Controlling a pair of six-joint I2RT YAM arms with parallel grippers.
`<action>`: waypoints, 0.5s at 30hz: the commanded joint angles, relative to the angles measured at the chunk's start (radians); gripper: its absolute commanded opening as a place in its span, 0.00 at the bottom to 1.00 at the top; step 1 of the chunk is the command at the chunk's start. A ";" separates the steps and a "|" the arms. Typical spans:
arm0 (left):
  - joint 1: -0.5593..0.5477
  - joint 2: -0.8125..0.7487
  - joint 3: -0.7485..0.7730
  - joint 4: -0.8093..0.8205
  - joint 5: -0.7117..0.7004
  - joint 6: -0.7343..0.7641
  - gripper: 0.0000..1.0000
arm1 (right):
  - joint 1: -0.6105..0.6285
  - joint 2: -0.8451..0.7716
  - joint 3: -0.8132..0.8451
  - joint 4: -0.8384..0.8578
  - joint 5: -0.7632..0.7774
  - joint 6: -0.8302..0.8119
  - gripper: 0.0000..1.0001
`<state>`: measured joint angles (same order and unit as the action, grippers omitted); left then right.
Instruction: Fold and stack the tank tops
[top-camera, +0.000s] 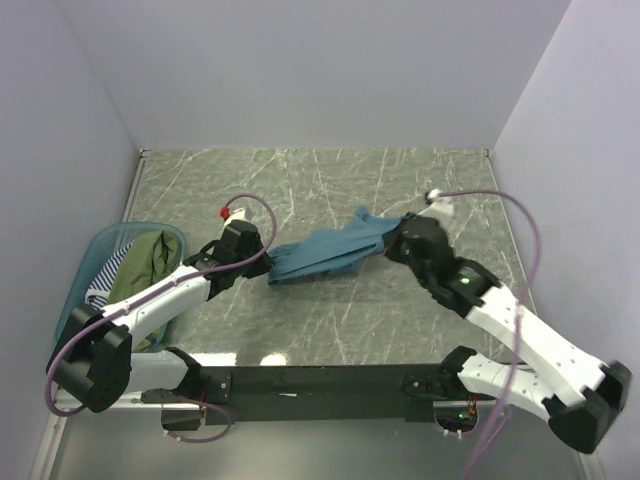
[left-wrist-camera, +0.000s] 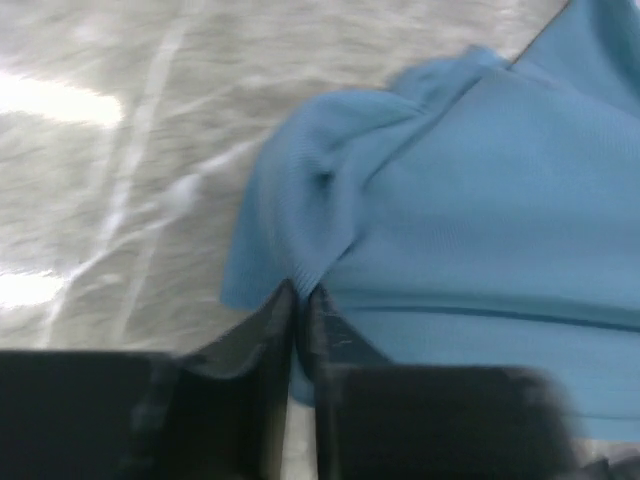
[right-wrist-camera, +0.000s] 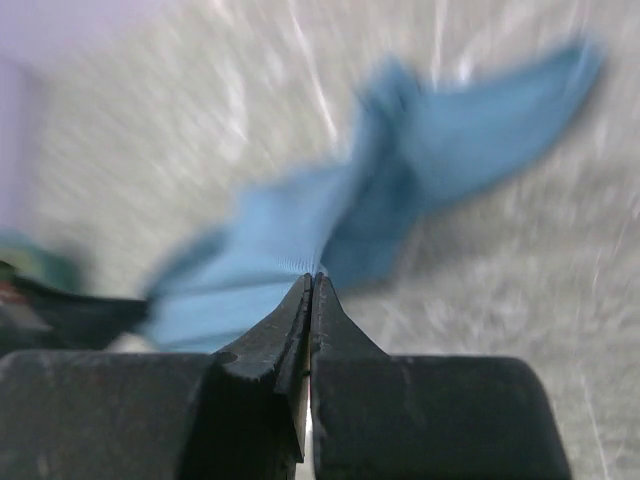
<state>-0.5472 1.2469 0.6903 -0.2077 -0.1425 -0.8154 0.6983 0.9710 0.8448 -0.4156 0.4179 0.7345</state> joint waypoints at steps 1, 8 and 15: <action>-0.014 -0.017 0.081 0.031 0.121 0.058 0.20 | -0.016 -0.066 0.103 -0.184 0.120 -0.070 0.00; -0.062 -0.012 0.042 0.047 0.081 0.009 0.52 | -0.108 -0.106 0.088 -0.238 0.159 -0.092 0.00; -0.095 0.054 -0.057 0.129 0.123 -0.048 0.37 | -0.187 -0.121 0.062 -0.218 0.108 -0.124 0.00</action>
<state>-0.6151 1.2770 0.6708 -0.1440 -0.0570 -0.8303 0.5285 0.8688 0.8951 -0.6445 0.5220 0.6384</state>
